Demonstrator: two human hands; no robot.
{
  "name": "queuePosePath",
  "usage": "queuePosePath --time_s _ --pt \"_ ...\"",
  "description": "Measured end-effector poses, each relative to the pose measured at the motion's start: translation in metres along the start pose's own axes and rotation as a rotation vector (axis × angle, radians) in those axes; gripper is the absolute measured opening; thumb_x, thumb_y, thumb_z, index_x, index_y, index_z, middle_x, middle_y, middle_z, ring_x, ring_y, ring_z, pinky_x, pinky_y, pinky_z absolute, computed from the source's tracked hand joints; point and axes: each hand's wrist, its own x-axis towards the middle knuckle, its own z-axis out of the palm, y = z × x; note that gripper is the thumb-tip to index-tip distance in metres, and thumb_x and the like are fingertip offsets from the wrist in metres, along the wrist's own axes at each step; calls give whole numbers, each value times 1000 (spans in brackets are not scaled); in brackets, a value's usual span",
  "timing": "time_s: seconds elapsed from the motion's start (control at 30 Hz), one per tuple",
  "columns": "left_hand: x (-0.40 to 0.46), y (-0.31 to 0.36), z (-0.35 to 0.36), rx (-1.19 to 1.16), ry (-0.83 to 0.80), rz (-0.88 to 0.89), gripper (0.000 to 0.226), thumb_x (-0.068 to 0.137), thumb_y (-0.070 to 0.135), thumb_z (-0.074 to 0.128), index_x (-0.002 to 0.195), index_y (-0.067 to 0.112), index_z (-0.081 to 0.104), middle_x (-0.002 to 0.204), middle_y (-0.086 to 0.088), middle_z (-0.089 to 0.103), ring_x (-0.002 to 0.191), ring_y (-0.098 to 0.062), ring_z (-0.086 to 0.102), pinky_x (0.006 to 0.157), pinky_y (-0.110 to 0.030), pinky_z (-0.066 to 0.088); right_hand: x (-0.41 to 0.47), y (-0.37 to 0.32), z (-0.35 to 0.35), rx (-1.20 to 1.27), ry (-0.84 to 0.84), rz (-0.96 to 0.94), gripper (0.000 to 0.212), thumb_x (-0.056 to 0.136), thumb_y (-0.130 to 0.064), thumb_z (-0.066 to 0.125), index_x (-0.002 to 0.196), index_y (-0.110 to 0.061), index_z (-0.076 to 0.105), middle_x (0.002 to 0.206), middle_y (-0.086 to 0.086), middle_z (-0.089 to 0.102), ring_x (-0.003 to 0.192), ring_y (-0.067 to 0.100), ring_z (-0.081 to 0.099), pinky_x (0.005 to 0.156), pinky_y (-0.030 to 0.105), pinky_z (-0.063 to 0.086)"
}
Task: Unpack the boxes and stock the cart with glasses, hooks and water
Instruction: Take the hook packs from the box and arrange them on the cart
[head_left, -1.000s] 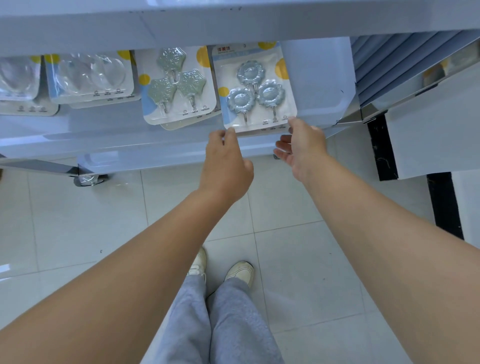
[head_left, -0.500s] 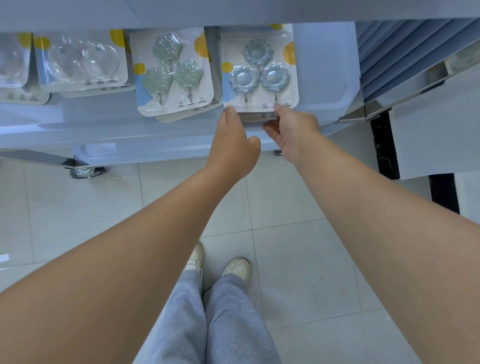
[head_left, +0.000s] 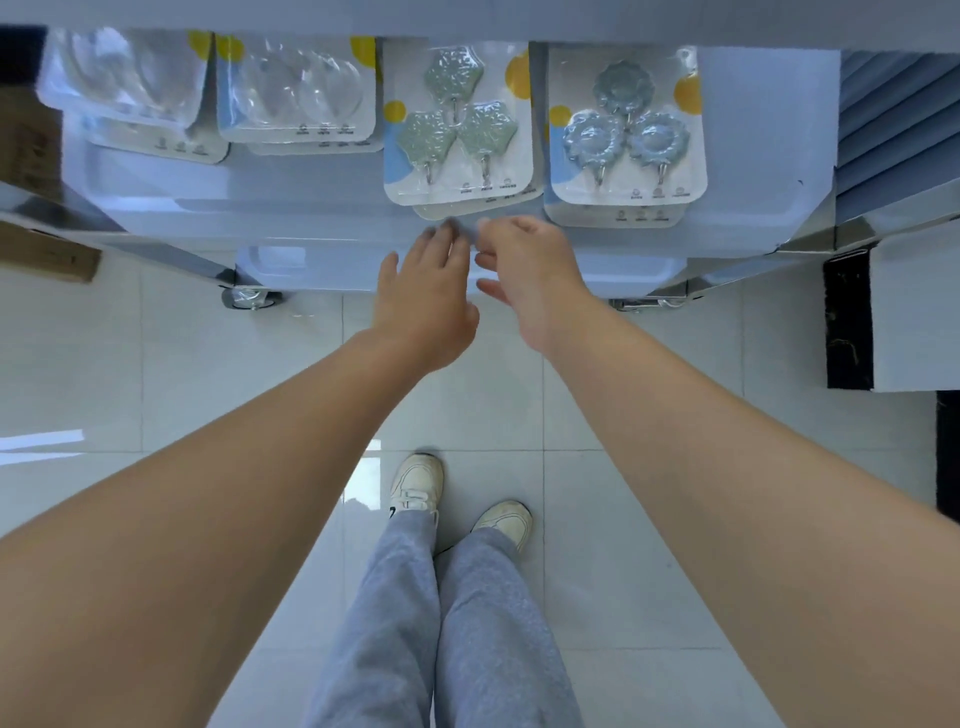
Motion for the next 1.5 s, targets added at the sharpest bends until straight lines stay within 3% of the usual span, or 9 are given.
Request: queuePosePath --time_s 0.17,0.23,0.37,0.73,0.83,0.9,1.1,1.3,1.5 --pt "7 -14 -3 186 54 32 69 93 25 43 150 12 7 157 -5 5 143 -22 9 112 -45 13 37 -7 17 123 115 128 24 92 -26 58 106 -7 61 104 9 67 91 20 66 52 22 48" --pt "9 -16 -3 238 18 42 69 96 30 39 150 11 2 158 -3 1 145 -22 3 114 -47 8 42 -10 20 177 152 179 27 93 -24 56 114 -6 59 93 6 66 73 15 64 47 20 48" --pt "10 -28 -4 263 -6 9 69 98 34 34 150 11 -3 159 -3 -3 146 -23 -2 115 -48 3 46 -16 23 229 192 189 19 96 -22 53 109 -9 59 74 1 59 53 11 54 42 15 45" --pt "-13 -39 -7 108 -49 36 72 97 28 37 150 8 -8 159 -5 -10 146 -20 -9 117 -43 1 16 -1 32 177 228 114 12 96 -23 48 93 -11 50 69 1 55 55 12 53 49 20 43" --pt "-34 -50 -8 101 -73 67 68 97 27 36 150 8 -3 159 -6 -5 146 -22 -5 117 -41 3 -11 14 40 4 204 90 15 93 -11 45 79 -14 50 69 2 55 58 15 52 54 24 42" --pt "-49 -64 -13 73 -97 44 66 97 26 36 151 9 1 159 -6 1 146 -22 -1 117 -40 4 -28 28 49 -301 156 11 19 91 -9 45 74 -14 53 76 4 59 68 20 55 63 29 44" --pt "-99 -129 -36 28 -56 11 55 93 25 44 143 9 27 147 -6 29 137 -23 24 107 -35 24 -77 42 95 -1331 -167 -387 30 94 -16 39 119 -9 55 120 7 57 114 26 50 89 32 43" --pt "-141 -242 -62 -75 -8 -104 42 94 22 43 134 11 41 136 -5 42 123 -24 41 90 -33 36 -114 37 212 -1565 -251 -603 33 96 -14 38 126 -8 50 125 9 52 116 27 45 88 34 41" --pt "-184 -387 -85 -103 22 -135 40 95 24 42 133 12 42 134 -5 44 122 -24 42 87 -34 38 -146 56 371 -1512 -244 -653 29 93 -12 41 116 -4 55 119 10 56 113 28 46 86 35 41"
